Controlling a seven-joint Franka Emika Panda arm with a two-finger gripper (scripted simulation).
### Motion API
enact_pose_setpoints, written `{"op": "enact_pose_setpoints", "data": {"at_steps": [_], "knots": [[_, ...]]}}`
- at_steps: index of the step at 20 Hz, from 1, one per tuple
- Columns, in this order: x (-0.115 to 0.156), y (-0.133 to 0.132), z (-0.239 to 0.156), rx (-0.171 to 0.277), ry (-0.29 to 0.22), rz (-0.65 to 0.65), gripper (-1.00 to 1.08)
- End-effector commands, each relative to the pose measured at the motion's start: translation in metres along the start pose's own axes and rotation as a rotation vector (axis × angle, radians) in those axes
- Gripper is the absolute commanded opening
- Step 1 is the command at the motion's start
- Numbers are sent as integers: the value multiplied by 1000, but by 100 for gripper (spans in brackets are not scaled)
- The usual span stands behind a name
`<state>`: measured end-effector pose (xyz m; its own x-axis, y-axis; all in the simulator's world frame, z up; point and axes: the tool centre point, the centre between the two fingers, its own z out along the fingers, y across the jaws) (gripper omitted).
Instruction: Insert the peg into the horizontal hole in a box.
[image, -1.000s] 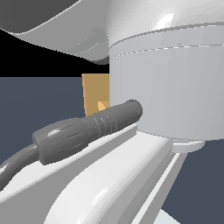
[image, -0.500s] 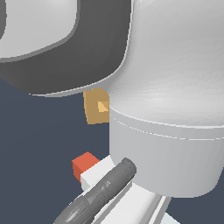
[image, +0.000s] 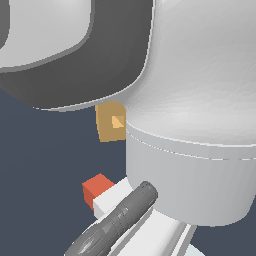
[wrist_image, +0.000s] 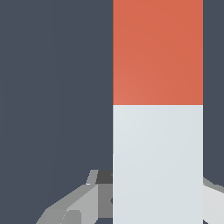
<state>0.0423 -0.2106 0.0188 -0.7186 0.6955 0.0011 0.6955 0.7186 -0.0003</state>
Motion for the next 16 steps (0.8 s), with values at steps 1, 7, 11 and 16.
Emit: {"op": "enact_pose_setpoints", "data": {"at_steps": [1,7,11,16], "knots": [[-1,0,0,0,-1,0,-100],[4,1,-1,0,0,10,-100],[13,5,-4,0,0,35,-100],[32,13,-9,0,0,85,-100]]}}
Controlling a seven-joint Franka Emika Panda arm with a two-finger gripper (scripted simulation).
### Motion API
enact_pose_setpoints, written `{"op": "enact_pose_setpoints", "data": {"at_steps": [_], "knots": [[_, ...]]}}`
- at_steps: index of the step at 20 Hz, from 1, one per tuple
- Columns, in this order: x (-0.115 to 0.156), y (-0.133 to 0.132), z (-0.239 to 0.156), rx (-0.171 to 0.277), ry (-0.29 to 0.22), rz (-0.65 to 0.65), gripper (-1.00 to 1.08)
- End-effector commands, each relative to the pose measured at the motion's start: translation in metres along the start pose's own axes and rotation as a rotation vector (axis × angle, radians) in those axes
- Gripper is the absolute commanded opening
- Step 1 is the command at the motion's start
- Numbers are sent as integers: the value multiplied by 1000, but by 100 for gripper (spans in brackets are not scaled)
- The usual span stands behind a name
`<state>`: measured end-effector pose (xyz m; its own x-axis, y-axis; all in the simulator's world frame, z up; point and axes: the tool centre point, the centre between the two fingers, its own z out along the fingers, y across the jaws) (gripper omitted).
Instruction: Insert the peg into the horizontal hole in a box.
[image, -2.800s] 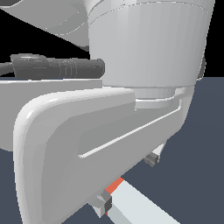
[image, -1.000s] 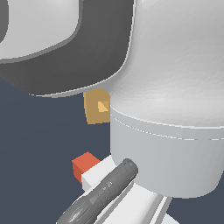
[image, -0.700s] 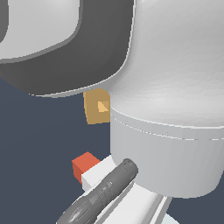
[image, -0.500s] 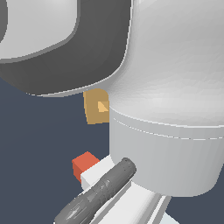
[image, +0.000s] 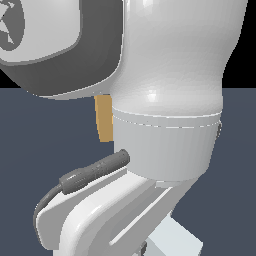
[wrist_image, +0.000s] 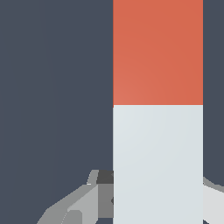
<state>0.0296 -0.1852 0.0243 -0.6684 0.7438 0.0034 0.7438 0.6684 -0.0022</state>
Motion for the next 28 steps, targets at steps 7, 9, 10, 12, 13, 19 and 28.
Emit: {"op": "enact_pose_setpoints", "data": {"at_steps": [7,9,10,12,13,19,28], "knots": [[46,22,-15,-2,-3,123,-100],[58,29,-18,-3,-3,157,-100],[65,32,-20,-3,-3,174,-100],[76,40,-24,-3,-3,208,-100],[82,44,-26,-3,-3,225,-100],[114,69,-36,-3,-3,321,-100],[142,98,-46,-3,-3,416,-100]]}}
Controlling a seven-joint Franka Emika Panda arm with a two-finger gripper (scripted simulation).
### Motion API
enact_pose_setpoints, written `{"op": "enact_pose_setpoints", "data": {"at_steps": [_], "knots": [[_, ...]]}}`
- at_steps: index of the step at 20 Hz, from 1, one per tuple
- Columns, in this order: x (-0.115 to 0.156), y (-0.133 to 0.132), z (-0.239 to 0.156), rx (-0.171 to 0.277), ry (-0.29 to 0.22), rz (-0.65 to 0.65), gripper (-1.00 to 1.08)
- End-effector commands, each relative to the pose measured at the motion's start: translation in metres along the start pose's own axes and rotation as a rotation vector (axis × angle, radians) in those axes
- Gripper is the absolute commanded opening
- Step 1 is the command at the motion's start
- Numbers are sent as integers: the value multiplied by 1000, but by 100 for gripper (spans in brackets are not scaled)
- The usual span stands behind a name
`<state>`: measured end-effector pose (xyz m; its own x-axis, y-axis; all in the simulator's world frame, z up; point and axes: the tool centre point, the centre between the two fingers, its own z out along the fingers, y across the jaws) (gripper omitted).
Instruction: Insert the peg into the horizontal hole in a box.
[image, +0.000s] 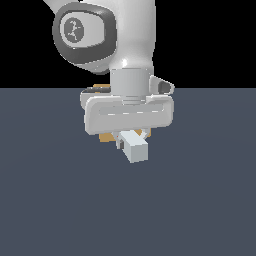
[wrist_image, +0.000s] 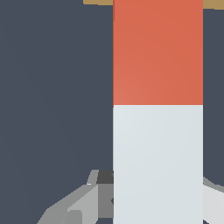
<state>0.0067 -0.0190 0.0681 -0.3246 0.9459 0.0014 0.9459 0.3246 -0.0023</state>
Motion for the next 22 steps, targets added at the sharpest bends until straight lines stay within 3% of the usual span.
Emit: {"op": "enact_pose_setpoints", "data": {"at_steps": [1,22], "knots": [[7,4,-4,-2,-1,21,-100],[13,10,-7,-5,-1,38,-100]]}}
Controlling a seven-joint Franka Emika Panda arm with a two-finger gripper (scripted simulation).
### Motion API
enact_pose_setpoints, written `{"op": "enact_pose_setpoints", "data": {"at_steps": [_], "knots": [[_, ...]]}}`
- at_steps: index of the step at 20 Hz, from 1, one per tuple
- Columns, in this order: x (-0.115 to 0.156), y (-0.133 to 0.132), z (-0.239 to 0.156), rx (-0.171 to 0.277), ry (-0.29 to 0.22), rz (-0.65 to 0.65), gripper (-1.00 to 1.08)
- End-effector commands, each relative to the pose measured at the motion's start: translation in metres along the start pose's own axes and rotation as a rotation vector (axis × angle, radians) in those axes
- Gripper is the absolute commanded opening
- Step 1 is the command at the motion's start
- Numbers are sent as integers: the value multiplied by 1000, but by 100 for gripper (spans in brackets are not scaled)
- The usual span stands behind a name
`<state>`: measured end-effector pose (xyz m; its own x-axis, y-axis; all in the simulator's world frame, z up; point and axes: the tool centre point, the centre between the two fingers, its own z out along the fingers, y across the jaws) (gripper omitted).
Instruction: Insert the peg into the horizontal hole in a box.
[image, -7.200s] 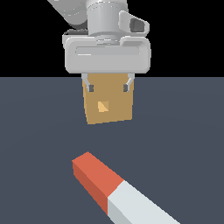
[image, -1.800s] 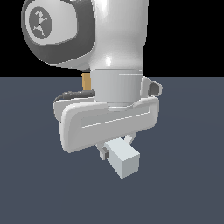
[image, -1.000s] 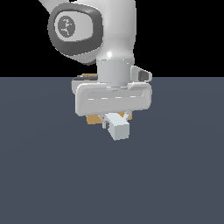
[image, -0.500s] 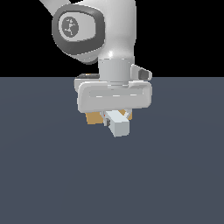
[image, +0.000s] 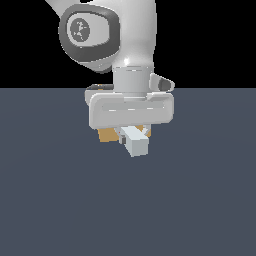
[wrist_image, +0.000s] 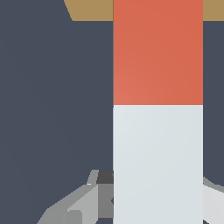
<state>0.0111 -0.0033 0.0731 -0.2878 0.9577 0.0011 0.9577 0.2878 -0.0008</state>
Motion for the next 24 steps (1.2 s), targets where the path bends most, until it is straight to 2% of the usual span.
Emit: {"op": "enact_pose_setpoints", "data": {"at_steps": [1,7,18,24], "knots": [[0,0,0,0,0,0,-100],[16,0,0,0,0,0,-100],[97,-1,-1,-3,-1,0,-100],[111,0,-2,-3,-1,0,-100]]}}
